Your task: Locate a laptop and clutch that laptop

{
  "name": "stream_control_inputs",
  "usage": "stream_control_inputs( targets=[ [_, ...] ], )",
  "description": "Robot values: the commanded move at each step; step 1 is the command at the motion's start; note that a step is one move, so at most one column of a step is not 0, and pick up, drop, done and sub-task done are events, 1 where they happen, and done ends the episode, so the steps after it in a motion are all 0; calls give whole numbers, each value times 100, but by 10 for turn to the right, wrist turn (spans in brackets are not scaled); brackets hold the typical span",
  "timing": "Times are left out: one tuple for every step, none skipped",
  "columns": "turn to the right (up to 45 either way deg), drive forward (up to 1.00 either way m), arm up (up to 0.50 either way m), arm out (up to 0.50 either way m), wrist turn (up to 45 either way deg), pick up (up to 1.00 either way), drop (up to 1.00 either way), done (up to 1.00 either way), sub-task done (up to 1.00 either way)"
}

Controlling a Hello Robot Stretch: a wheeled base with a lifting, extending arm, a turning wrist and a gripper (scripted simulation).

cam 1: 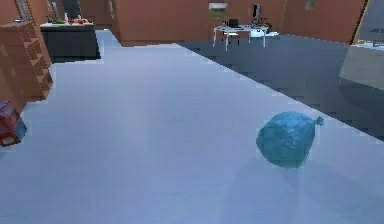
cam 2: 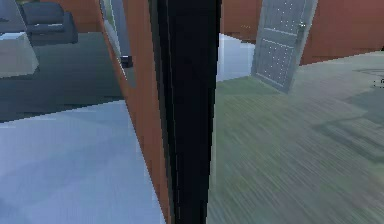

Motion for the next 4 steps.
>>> stream_control_inputs(
  targets=[
    [60,0,0,0,0,0,0,0,0],
    [0,100,0,0,0,0,0,0,0],
    [0,100,0,0,0,0,0,0,0],
    [0,100,0,0,0,0,0,0,0]
  ],
)
